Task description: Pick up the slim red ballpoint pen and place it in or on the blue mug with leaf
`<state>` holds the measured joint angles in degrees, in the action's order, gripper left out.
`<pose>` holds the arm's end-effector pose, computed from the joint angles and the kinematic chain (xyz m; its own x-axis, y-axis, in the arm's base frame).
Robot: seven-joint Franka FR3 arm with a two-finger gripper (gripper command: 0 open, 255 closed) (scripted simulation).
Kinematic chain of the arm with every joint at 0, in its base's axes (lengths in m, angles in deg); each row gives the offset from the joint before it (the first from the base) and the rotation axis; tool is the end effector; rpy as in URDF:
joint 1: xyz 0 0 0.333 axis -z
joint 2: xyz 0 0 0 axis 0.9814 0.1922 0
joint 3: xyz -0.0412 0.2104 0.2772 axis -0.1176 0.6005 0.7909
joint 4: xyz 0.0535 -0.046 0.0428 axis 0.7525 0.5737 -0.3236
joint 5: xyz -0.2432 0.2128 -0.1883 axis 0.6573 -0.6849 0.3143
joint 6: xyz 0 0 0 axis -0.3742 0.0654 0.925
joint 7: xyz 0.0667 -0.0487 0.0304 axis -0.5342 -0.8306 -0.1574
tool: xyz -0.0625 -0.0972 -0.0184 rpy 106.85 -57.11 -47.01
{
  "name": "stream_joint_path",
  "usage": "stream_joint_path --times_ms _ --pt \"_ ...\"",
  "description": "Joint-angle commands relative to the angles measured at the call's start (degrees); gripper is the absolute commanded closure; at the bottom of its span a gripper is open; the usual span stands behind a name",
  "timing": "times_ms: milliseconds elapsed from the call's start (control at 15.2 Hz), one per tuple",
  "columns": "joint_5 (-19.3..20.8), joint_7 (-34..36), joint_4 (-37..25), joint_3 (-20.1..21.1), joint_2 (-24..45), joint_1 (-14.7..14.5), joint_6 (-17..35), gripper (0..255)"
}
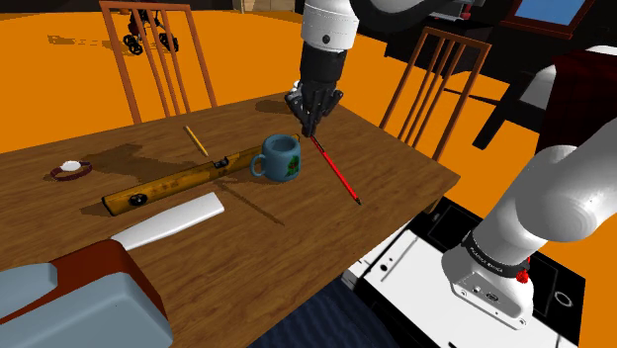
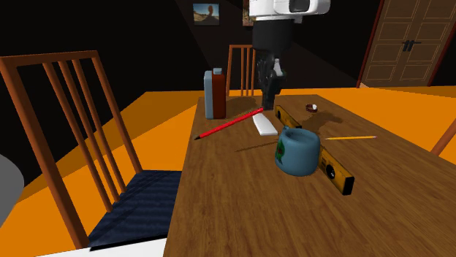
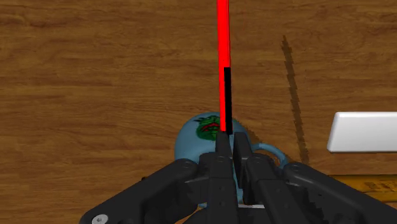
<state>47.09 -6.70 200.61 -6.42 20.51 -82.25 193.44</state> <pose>0.3829 0.2468 0.5403 0.9923 -0.1150 0.0464 -0.1115 -0.9912 -0.0717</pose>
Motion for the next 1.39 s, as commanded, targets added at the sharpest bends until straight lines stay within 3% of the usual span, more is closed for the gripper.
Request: stream_joint_path --times_ms 0,330,660,1320 --pt "2.12 0.5 -4.68 0.4 4.9 1.09 -0.07 255" --pt "7.48 1.57 -16.71 0.63 16.36 2.55 -1.65 255" --pt "13.2 2.69 -32.01 0.19 28.96 2.01 -5.59 255" --pt "13.68 2.86 -25.41 -0.13 29.85 2.0 1.82 255"
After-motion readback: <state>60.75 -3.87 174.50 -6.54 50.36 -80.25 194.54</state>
